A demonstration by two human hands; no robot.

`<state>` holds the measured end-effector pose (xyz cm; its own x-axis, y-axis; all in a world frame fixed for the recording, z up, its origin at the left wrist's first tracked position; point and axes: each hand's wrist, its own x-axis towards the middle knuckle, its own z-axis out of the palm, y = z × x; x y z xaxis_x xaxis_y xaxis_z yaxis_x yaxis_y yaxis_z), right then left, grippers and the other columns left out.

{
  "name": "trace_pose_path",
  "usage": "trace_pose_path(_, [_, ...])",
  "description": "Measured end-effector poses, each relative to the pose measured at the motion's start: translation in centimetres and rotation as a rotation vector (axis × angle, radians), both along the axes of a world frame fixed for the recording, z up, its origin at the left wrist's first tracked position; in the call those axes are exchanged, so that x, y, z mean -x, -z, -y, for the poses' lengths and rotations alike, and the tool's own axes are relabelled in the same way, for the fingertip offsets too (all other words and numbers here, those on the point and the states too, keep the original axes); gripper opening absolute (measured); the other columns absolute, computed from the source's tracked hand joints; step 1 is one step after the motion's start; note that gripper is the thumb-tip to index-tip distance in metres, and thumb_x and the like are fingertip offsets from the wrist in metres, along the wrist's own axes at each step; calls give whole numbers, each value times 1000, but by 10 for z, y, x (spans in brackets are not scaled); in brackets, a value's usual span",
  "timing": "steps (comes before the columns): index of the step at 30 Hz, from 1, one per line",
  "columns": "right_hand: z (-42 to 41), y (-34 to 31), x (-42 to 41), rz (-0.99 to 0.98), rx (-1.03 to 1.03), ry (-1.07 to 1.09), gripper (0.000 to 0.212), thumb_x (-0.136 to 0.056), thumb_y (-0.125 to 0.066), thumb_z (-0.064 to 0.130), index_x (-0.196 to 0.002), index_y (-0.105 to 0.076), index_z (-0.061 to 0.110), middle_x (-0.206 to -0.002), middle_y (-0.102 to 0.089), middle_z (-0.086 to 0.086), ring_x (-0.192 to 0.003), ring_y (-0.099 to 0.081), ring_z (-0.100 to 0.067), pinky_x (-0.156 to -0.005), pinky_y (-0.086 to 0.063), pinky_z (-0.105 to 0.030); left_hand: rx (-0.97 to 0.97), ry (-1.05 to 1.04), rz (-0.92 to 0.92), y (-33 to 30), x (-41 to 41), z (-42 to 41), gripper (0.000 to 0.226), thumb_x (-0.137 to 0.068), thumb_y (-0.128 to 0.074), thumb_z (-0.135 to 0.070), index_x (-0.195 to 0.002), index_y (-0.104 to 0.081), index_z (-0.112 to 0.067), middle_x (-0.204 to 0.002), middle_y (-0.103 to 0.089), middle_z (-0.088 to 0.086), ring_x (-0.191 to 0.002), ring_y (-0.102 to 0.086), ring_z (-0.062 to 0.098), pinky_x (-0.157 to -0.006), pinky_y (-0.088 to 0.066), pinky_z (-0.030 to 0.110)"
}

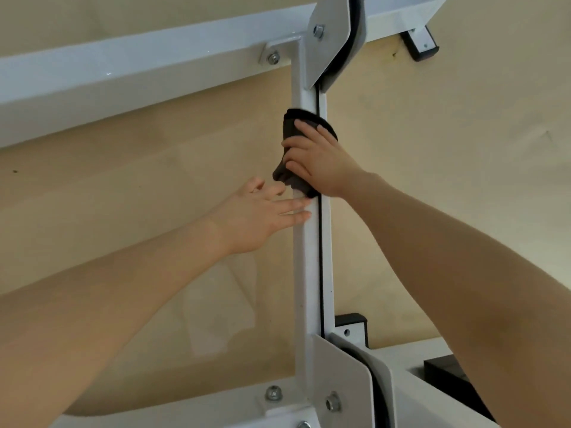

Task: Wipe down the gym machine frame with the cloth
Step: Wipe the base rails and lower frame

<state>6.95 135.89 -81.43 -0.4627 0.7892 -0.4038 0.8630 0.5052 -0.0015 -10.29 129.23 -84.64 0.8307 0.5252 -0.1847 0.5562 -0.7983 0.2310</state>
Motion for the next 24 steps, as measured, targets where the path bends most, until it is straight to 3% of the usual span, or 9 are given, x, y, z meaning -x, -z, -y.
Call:
trace_pose_path(3, [4, 2, 11, 91, -5, 54, 38, -102, -26, 32, -128, -52, 21, -149, -30, 7, -144, 0, -19, -114, 1, -38, -34, 4, -64, -5, -4, 4, 67, -91, -29, -5, -147, -1, -29, -156, 0, -9, -135, -12, 24, -104, -14, 41])
trace_pose_path(9, [62, -3, 17, 76, 158, 135, 32, -101, -30, 17, -123, -52, 13, -142, -38, 0, -144, 2, -20, -113, 1, -41, -137, 158, 9, -17, 7, 22, 54, -89, -35, -9, -142, -29, -20, -144, -37, -5, -128, -31, 20, -99, -27, 32])
trace_pose_path(13, [95, -6, 18, 193, 182, 31, 31, -102, -31, 22, -126, -50, 17, -141, -39, 4, -144, 2, -20, -114, -1, -41, -251, 207, 200, -20, 49, 38, 42, -65, -56, -11, -104, -70, -19, -108, -68, -8, -92, -64, 14, -74, -51, 22])
trace_pose_path(18, [131, -18, 30, 298, 304, -48, 34, -102, -28, 24, -126, -51, 20, -139, -44, 5, -144, -6, -16, -114, 1, -38, -227, 226, 103, -25, 87, 49, 43, -47, -79, -11, -89, -74, -19, -90, -72, -7, -83, -67, 14, -68, -51, 22])
trace_pose_path(20, [138, -23, 40, 367, 362, -71, 34, -102, -28, 23, -128, -50, 20, -138, -44, 7, -142, -15, -18, -114, -3, -39, -215, 177, 104, -29, 96, 51, 45, -53, -79, -14, -97, -72, -19, -98, -71, -6, -91, -66, 15, -74, -50, 22])
trace_pose_path(22, [137, -29, 56, 372, 384, -19, 32, -100, -33, 19, -128, -48, 15, -132, -48, 1, -129, -37, -23, -109, -21, -39, -186, 118, 48, -30, 105, 53, 48, -77, -61, -11, -124, -58, -18, -126, -59, -2, -117, -53, 19, -93, -40, 28])
trace_pose_path(24, [128, -36, 75, 258, 317, 141, 27, -95, -45, 17, -120, -48, 8, -117, -55, -8, -105, -54, -28, -86, -41, -36, -137, 62, -61, -26, 118, 54, 54, -89, -39, -9, -142, -32, -21, -148, -33, -4, -134, -27, 18, -103, -20, 32])
